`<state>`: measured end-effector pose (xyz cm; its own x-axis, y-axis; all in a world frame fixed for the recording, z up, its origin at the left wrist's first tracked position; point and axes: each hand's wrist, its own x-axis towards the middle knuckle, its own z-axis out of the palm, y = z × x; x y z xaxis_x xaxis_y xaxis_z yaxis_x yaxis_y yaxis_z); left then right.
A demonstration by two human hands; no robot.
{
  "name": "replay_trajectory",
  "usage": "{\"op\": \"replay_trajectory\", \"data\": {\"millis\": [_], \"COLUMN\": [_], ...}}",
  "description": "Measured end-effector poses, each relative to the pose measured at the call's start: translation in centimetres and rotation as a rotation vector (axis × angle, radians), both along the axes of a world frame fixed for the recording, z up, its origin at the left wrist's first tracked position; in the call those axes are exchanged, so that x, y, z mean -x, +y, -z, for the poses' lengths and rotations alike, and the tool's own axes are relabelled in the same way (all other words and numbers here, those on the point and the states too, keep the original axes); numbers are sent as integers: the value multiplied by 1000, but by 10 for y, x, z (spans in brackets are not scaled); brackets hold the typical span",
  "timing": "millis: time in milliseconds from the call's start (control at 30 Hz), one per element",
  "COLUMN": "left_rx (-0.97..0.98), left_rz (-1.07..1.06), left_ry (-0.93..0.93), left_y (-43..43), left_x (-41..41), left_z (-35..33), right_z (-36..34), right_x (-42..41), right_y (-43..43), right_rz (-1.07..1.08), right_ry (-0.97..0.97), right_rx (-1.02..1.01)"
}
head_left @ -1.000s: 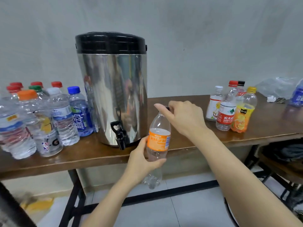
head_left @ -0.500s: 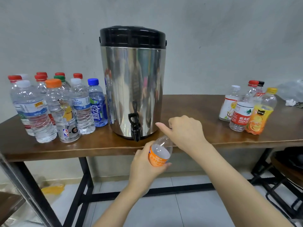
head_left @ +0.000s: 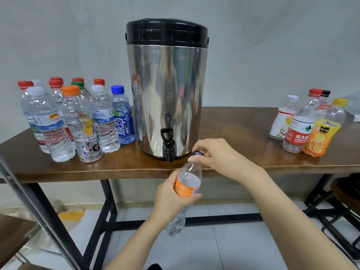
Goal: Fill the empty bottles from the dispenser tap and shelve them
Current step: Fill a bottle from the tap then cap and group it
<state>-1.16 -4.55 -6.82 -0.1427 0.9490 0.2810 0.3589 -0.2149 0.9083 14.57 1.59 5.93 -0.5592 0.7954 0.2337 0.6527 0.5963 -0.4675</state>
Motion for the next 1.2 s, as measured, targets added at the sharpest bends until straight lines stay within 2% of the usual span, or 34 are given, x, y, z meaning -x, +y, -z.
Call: {"op": "replay_trajectory", "data": {"millis": [100, 167, 267, 333, 433, 567, 800, 1000, 1200], "left_rx": [14, 41, 83, 112, 165, 207, 64, 12, 51], "left_rz": [-12, -3, -1, -26, -87, -186, -304, -284, -321], "left_ry": [-25, -38, -73, -103, -127, -114, -4, 134, 247], "left_y": [1, 1, -1, -5, -12, -15, -14, -5, -5], "left_x": [3, 5, 7, 9, 11, 17, 27, 27, 19], "left_z": [4, 7, 14, 22, 38, 52, 41, 33, 28], "right_z": [0, 2, 13, 28, 58, 88, 90, 70, 37], "right_x": [2, 0, -4, -6, -9, -10, 3, 10, 33], "right_y": [2, 5, 15, 28, 48, 65, 65, 51, 28], "right_rz": [-106, -131, -12, 141, 310, 395, 434, 387, 232], "right_ry": [5, 81, 240, 257, 93, -59, -157, -30, 215], "right_rx": [13, 52, 96, 55, 16, 34, -106, -222, -321]}}
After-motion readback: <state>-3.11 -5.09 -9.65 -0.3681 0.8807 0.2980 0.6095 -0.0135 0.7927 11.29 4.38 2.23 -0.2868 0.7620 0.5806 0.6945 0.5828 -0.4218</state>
